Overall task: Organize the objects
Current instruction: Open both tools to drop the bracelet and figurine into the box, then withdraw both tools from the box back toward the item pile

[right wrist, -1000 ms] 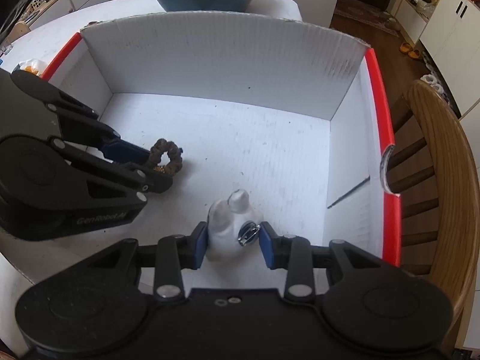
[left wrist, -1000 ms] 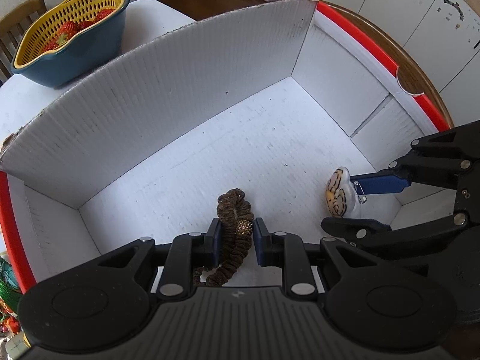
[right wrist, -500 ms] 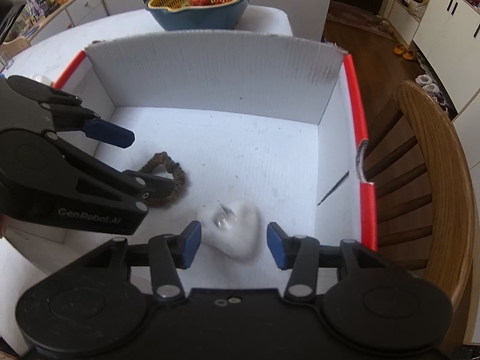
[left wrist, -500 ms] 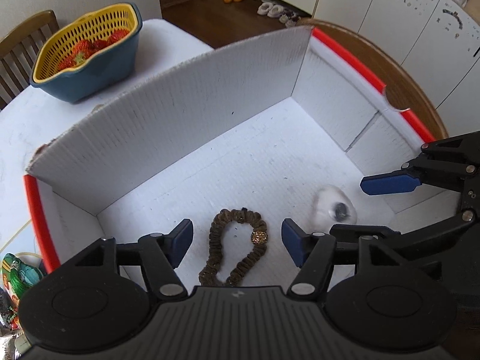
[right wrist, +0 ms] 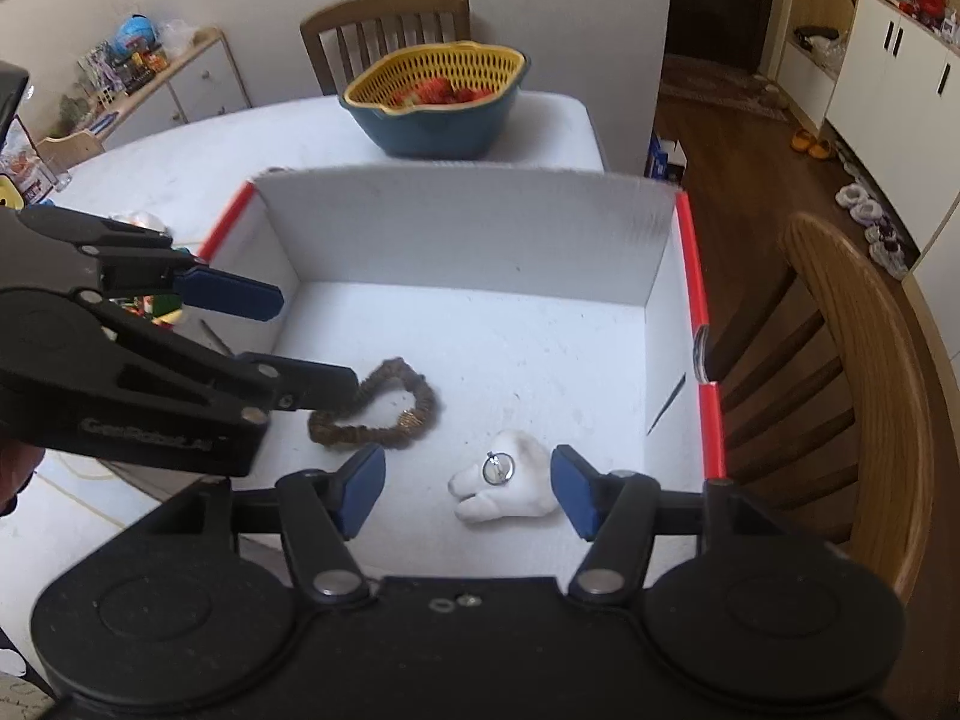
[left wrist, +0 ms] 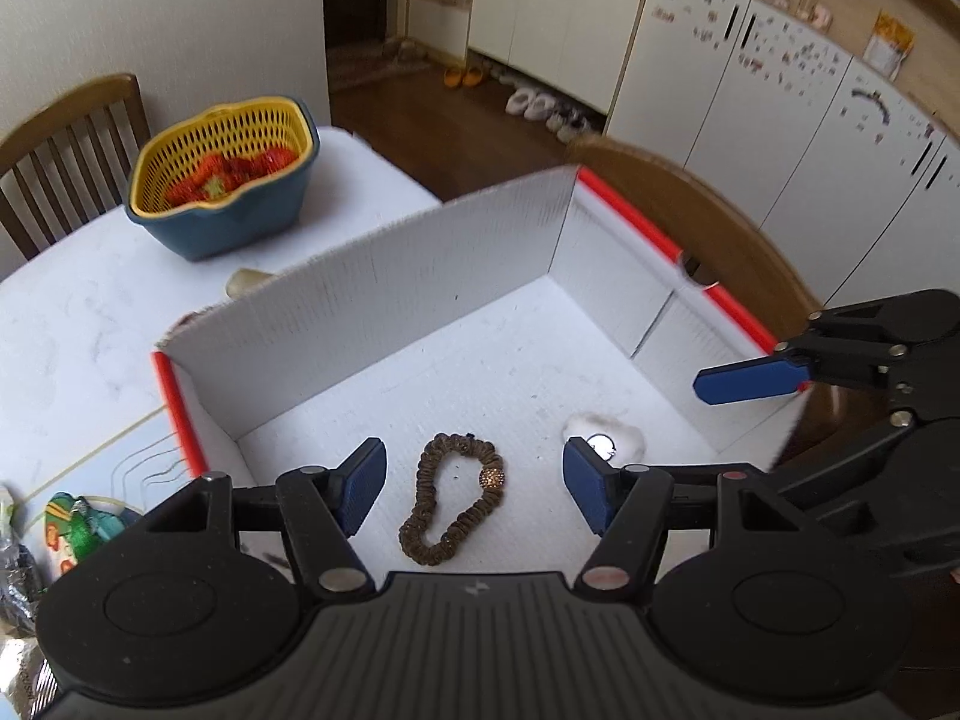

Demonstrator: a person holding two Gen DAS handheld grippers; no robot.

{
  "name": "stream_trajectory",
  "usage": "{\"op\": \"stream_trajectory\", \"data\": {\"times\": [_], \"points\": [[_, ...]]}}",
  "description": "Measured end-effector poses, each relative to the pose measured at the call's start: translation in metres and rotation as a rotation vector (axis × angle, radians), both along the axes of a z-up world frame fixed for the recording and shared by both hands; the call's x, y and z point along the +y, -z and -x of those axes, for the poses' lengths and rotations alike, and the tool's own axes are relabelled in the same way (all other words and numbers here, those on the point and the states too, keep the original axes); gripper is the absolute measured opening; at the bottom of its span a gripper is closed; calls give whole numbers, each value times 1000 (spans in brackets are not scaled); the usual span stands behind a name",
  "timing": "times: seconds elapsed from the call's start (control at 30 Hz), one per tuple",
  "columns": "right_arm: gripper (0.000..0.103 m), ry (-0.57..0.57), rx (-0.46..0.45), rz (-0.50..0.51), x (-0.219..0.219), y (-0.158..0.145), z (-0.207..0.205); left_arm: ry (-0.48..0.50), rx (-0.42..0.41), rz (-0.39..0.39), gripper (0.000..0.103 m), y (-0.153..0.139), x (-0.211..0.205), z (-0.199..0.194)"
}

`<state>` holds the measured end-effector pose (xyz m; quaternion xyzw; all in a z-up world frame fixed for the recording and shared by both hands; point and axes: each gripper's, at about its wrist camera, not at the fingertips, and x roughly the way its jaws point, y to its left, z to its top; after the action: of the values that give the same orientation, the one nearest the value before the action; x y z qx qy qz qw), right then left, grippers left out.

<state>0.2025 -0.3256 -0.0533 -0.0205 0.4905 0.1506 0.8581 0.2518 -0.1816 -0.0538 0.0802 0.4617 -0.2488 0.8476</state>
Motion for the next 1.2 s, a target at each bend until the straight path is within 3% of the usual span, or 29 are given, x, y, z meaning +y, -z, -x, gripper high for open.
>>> {"op": "stream_trajectory", "data": {"times": [0.4,0.6,1.2], "points": [[67,32,-73,-37,26,-34,22,-13,-85,99,65,-40,56,37],[74,42,-118,-63,49,-48,33,-27,-136,123,72,-54,89,53],[93,29,-173,-106,141,-56,58,-97,-175,148,89,-54,200,84]]}}
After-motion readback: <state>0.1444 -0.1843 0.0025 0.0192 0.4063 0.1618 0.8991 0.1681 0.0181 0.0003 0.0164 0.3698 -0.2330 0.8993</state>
